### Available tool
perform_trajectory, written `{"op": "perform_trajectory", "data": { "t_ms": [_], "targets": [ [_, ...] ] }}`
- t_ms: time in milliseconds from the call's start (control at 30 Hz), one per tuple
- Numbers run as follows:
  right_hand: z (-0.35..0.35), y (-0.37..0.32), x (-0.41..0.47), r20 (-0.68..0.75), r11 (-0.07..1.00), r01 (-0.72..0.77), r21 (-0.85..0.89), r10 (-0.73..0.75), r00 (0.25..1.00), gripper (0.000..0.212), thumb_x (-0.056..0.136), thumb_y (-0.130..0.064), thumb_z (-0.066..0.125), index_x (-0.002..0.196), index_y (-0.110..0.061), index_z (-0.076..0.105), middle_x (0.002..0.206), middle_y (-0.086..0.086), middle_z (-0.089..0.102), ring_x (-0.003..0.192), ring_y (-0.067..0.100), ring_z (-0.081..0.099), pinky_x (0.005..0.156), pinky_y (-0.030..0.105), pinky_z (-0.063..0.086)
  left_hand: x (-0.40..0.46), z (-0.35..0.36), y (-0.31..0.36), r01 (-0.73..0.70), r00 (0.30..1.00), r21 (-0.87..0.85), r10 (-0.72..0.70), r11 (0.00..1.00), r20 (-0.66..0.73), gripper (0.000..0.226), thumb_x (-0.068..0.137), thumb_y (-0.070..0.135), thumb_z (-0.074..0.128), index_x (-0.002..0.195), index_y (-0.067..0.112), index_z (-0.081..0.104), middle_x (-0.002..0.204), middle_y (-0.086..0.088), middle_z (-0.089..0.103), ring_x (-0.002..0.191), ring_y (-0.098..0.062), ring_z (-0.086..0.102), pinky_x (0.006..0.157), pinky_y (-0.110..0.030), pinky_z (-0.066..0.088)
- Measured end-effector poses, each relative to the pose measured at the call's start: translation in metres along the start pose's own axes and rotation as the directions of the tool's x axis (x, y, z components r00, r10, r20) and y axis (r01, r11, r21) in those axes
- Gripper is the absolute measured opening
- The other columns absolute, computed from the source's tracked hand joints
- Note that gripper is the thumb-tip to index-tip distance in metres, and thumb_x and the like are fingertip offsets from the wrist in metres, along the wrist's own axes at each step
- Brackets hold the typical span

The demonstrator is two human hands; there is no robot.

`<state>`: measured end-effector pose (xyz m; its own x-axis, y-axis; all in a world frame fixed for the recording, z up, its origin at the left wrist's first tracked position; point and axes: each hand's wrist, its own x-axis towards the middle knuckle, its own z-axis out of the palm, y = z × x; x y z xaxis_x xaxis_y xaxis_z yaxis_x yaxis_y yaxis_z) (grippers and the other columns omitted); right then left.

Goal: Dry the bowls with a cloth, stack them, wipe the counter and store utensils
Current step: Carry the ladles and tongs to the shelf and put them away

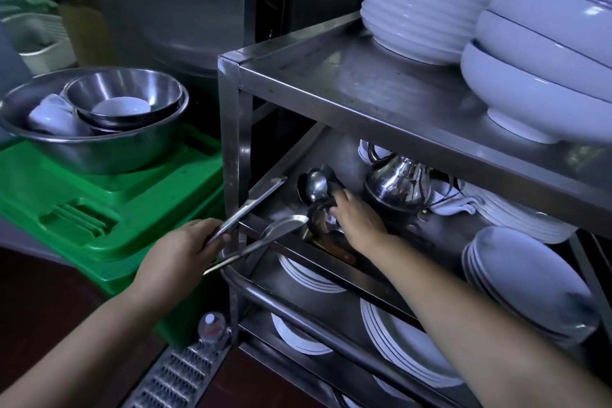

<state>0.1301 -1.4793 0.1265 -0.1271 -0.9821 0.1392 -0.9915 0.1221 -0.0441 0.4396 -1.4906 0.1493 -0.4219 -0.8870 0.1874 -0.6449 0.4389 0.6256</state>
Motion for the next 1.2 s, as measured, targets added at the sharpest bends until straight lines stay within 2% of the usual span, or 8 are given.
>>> {"op": "perform_trajectory", "data": {
  "t_ms": [333,433,500,567,767,900,1033,1200],
  "targets": [
    [-0.013,0.019,-0.029,-0.328,0.943,0.09,0.32,0.021,0.944,0.028,0.086,0.0,0.06,0.113,-0.005,0.064,0.11,0.011,0.064,0.101,0.029,0.058,0.09,0.038,0.047,0.024,0.024,0.034,0.052,0.996,-0.002,-0.052,0.999,-0.067,0.027,0.084,0.034,0.063,0.064,0.024,0.047,0.055,0.003,0.045,0.05,-0.009,0.042,0.045,-0.028,0.027],
    [-0.02,0.012,-0.045,-0.419,0.894,0.092,0.438,0.113,0.901,0.017,0.084,-0.002,0.063,0.097,-0.01,0.072,0.094,0.003,0.069,0.089,0.014,0.06,0.079,0.021,0.044,0.036,0.036,0.052,0.07,0.992,-0.079,-0.078,0.994,-0.1,0.03,0.085,0.034,0.062,0.066,0.019,0.045,0.056,0.002,0.043,0.051,-0.013,0.041,0.047,-0.028,0.028],
    [-0.023,0.0,-0.049,-0.327,0.806,0.013,0.592,0.225,0.918,0.011,0.087,-0.011,0.064,0.09,-0.013,0.074,0.088,-0.004,0.072,0.082,0.005,0.061,0.072,0.013,0.042,0.042,0.044,0.066,0.055,0.991,-0.134,-0.071,0.989,-0.112,0.028,0.086,0.034,0.061,0.068,0.019,0.046,0.058,0.002,0.045,0.053,-0.014,0.043,0.047,-0.028,0.03],
    [-0.026,-0.012,-0.047,-0.192,0.69,-0.089,0.718,0.319,0.928,0.013,0.088,-0.021,0.065,0.081,-0.014,0.074,0.073,-0.006,0.07,0.069,0.002,0.061,0.065,0.021,0.046,0.046,0.053,0.082,0.033,0.994,-0.164,-0.049,0.986,-0.096,0.026,0.087,0.035,0.059,0.071,0.017,0.048,0.061,0.001,0.049,0.057,-0.019,0.048,0.05,-0.032,0.033],
    [-0.036,-0.022,-0.033,0.094,0.233,-0.267,0.935,0.563,0.821,0.035,0.079,-0.026,0.064,0.06,0.002,0.056,0.059,0.026,0.06,0.055,0.034,0.065,0.051,0.046,0.052,0.049,0.077,0.114,-0.041,0.999,-0.289,0.041,0.956,-0.005,0.028,0.088,0.03,0.057,0.068,0.019,0.041,0.063,0.003,0.048,0.058,-0.012,0.046,0.052,-0.028,0.022],
    [-0.059,-0.002,-0.027,-0.037,0.476,-0.336,0.813,0.618,0.785,0.032,0.078,-0.016,0.056,0.05,-0.004,0.046,0.042,0.013,0.055,0.046,0.028,0.062,0.044,0.033,0.044,0.054,0.073,0.107,-0.1,0.989,-0.285,0.126,0.953,0.073,0.02,0.084,0.039,0.061,0.091,0.02,0.056,0.083,0.002,0.057,0.074,-0.016,0.057,0.066,-0.031,0.043],
    [-0.092,0.023,-0.015,-0.269,0.855,-0.321,0.408,0.449,0.852,0.041,0.083,-0.014,0.056,0.053,-0.013,0.029,0.046,-0.001,0.032,0.054,0.021,0.042,0.054,0.03,0.024,0.062,0.056,0.085,-0.137,0.99,-0.19,0.141,0.972,0.007,0.023,0.08,0.034,0.064,0.102,0.027,0.058,0.097,0.005,0.061,0.085,-0.017,0.062,0.072,-0.029,0.046],
    [-0.094,0.012,-0.007,0.001,0.984,-0.132,-0.118,0.133,0.991,0.023,0.094,-0.03,0.051,0.086,-0.012,0.062,0.094,0.014,0.063,0.092,0.031,0.059,0.068,0.03,0.031,0.067,0.042,0.064,-0.212,0.976,-0.094,0.206,0.973,-0.073,0.022,0.078,0.02,0.065,0.1,0.022,0.062,0.099,0.001,0.063,0.086,-0.024,0.062,0.066,-0.03,0.044]
  ]
}}
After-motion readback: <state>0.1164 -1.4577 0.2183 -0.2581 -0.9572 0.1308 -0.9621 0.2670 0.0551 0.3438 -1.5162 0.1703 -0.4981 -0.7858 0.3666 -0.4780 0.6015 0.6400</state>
